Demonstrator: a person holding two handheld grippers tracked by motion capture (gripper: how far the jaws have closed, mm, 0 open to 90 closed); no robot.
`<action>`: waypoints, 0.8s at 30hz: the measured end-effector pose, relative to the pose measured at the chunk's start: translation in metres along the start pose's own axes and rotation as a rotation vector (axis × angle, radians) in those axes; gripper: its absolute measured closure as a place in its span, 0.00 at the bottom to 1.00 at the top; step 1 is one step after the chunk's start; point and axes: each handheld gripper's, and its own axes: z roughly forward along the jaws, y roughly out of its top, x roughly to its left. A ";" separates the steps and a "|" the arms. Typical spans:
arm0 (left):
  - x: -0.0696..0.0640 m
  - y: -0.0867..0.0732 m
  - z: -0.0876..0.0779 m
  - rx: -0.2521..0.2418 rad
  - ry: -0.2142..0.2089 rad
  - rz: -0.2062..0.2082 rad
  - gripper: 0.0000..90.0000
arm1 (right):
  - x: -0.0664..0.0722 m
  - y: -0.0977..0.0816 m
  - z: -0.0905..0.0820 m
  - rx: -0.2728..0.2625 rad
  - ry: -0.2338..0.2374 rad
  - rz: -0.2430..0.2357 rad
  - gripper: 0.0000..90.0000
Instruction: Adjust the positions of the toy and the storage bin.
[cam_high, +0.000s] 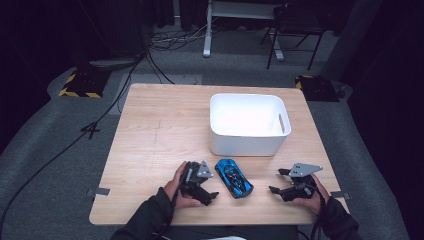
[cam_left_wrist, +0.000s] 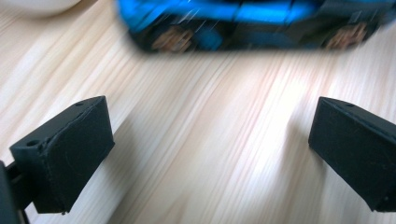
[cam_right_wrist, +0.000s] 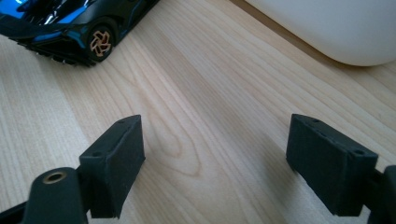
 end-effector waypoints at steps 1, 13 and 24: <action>0.006 -0.006 -0.007 0.017 0.003 0.011 0.00 | 0.001 0.000 0.000 -0.001 0.002 -0.005 0.22; 0.044 -0.074 -0.069 0.002 0.145 -0.116 0.00 | 0.038 0.013 0.014 0.015 0.047 -0.043 0.19; 0.049 -0.076 -0.070 0.001 0.173 -0.167 0.00 | 0.080 0.038 0.040 -0.015 0.017 -0.053 0.21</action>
